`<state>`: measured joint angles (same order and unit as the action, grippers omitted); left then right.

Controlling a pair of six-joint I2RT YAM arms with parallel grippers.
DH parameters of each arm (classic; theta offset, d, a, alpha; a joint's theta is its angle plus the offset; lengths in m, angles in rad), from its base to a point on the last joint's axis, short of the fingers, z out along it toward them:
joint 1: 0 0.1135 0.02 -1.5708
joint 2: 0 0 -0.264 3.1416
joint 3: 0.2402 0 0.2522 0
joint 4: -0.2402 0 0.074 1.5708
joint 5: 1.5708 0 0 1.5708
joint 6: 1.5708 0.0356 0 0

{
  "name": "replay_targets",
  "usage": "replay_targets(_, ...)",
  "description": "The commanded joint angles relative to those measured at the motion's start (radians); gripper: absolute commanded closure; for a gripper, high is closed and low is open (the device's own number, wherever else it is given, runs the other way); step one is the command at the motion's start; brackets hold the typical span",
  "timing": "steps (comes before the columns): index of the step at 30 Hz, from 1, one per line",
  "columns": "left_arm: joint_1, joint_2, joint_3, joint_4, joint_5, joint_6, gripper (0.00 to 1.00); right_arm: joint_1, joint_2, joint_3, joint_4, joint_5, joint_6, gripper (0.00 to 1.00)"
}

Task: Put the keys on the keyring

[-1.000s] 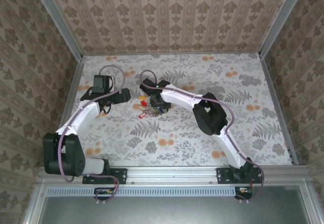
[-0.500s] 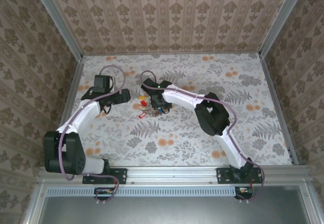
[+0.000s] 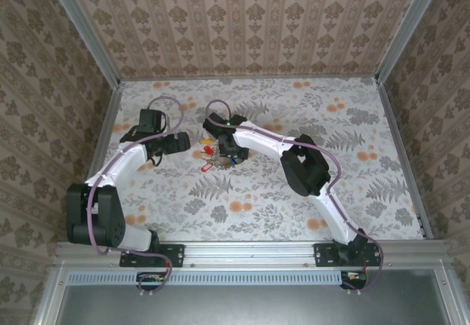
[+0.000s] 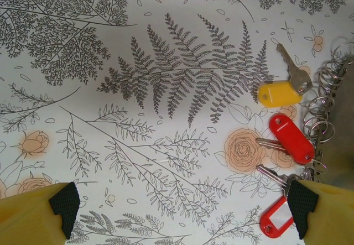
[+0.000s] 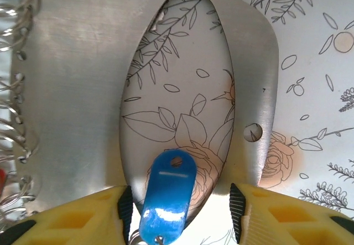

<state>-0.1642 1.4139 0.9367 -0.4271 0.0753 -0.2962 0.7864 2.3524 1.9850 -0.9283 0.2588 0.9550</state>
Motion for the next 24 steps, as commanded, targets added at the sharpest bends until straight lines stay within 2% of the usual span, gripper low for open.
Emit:
replay_targets(1, -0.009, 0.010, 0.027, -0.018, 0.015, -0.018, 0.00, 0.008, 0.032, 0.013, -0.031, 0.000, 0.037, 0.45)
replay_targets(5, -0.009, 0.008, 0.026, -0.021, 0.010, -0.018, 0.00, 0.008, 0.044, 0.008, -0.009, -0.026, 0.036, 0.45)
replay_targets(9, -0.009, 0.007, 0.024, -0.019, 0.007, -0.018, 0.00, 0.008, 0.064, 0.006, -0.010, -0.026, 0.026, 0.48)
replay_targets(17, -0.009, 0.010, 0.021, -0.020, 0.001, -0.012, 0.00, 0.020, 0.015, -0.020, -0.017, 0.035, -0.016, 0.68)
replay_targets(24, -0.009, 0.023, 0.024, -0.020, 0.003, -0.013, 0.00, 0.018, -0.067, -0.089, 0.046, 0.026, -0.046, 0.83)
